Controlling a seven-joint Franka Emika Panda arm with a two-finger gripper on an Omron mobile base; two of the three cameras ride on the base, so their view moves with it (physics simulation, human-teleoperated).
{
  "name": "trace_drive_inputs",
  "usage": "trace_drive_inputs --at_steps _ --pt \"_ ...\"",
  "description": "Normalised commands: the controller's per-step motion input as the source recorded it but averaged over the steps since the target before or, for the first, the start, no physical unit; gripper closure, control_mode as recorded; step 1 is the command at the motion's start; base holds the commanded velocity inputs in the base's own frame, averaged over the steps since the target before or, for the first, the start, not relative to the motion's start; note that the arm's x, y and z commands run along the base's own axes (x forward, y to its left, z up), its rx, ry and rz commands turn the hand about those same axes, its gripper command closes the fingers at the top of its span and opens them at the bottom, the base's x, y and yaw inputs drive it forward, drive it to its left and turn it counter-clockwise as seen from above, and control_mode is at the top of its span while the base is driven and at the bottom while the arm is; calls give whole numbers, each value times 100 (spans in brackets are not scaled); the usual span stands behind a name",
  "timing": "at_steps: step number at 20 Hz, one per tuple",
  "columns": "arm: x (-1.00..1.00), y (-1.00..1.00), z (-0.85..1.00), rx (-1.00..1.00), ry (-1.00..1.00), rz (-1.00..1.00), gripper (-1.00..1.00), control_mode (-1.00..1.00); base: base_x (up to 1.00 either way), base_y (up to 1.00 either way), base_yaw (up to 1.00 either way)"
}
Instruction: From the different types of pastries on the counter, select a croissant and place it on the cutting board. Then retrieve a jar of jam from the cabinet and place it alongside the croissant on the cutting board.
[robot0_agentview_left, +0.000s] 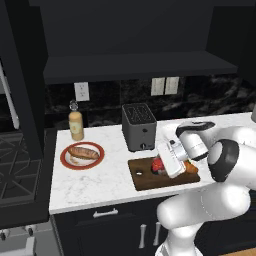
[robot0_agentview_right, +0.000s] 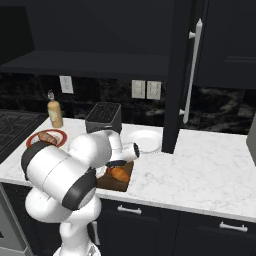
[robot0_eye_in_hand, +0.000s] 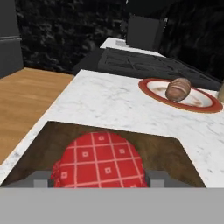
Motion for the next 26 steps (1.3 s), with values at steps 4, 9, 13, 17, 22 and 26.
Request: trace_drive_inputs --at_steps 4,9,13,17,22,26 --pt "17 0 -30 0 0 6 100 -100 0 0 0" --pt "8 0 -37 0 0 6 100 -100 0 0 0" --pt "0 0 -45 -3 0 3 -100 -100 0 0 0" --pt "-15 0 -19 -1 -6 0 -100 -100 0 0 0" --pt "-41 -16 0 0 -12 0 -100 -100 0 0 0" --pt "-58 -28 11 0 -15 0 -100 -100 0 0 0"
